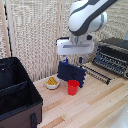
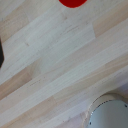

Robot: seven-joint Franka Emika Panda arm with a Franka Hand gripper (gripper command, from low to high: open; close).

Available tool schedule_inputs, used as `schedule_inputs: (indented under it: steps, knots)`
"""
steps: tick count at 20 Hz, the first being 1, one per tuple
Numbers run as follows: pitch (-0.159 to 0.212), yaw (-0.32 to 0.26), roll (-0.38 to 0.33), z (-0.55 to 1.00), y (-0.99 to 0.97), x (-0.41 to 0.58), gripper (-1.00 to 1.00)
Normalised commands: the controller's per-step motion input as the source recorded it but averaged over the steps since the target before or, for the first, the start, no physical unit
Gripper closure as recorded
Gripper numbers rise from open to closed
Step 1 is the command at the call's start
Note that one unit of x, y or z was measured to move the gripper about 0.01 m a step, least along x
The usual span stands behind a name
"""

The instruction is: Kindly spot and seek the red cup placed ahead of you. Cautiously adjust your gripper towards the red cup, gripping it gently. Find the after-storage area of the caddy. Relocate the red cup in your grip over the rear portion and softly release it into the compartment.

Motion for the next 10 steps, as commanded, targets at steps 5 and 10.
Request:
schedule_inputs:
  steps: [5, 10]
  knots:
    - [-0.004, -0.174, 0.017, -0.35, -0.24, -0.038, -1.0]
    - [0.0, -0.151, 0.03, -0.39, -0.24, -0.042, -1.0]
